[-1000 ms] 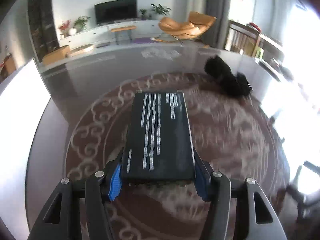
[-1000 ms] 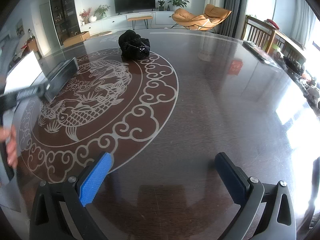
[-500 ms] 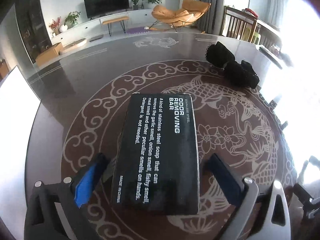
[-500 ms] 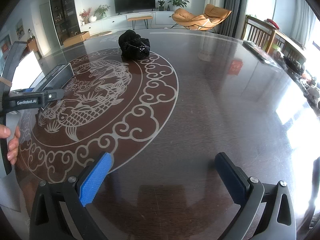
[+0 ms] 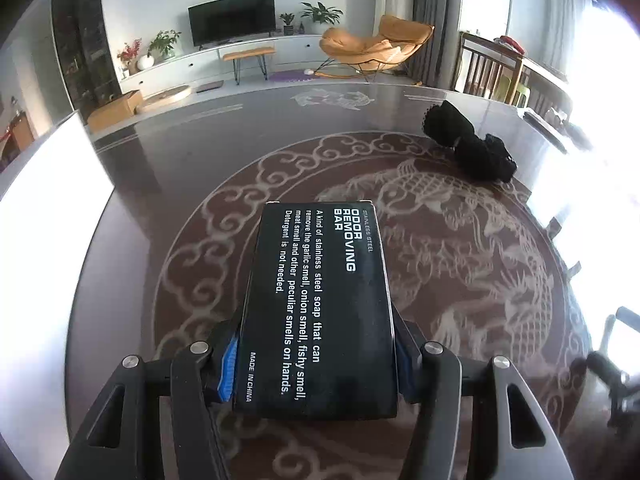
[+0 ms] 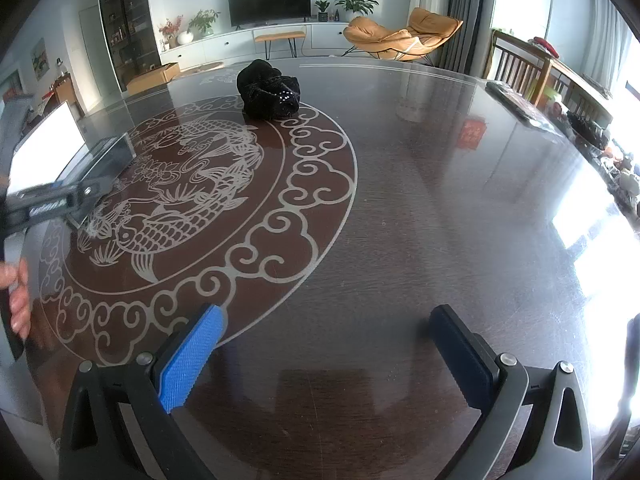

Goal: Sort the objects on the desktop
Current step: 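Lift the black box off the table with the left gripper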

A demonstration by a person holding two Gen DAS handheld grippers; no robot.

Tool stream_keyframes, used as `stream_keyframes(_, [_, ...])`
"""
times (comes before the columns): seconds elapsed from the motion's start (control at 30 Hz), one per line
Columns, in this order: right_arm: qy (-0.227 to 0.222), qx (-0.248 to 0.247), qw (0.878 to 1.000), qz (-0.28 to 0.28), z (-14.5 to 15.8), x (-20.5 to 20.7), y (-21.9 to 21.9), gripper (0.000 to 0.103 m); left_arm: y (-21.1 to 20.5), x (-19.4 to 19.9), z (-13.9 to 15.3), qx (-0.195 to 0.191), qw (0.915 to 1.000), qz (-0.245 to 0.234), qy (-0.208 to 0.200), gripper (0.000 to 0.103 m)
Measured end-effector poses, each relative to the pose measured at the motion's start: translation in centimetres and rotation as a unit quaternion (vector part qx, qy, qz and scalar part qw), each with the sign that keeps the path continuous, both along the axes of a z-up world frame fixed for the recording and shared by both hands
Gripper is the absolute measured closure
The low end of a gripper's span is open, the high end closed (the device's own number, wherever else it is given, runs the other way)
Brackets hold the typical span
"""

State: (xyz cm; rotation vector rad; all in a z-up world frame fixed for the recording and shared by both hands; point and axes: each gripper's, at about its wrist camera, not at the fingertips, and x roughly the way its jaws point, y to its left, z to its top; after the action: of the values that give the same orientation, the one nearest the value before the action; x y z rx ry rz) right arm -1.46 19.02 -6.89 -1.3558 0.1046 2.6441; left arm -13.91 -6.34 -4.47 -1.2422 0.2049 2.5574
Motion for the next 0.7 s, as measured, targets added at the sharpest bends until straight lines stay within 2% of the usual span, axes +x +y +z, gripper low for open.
stream_keyframes(0.27, [0.000,0.000,1.000,0.000,0.0,0.0,0.0,0.000,-3.0,3.7,-0.1,0.004,0.9999,0.017,0.000,0.045])
stream_keyframes(0.7, [-0.002,-0.002,1.000,0.003,0.0,0.0,0.0,0.000,-3.4,3.8,-0.1,-0.001,0.9995,0.032,0.001,0.045])
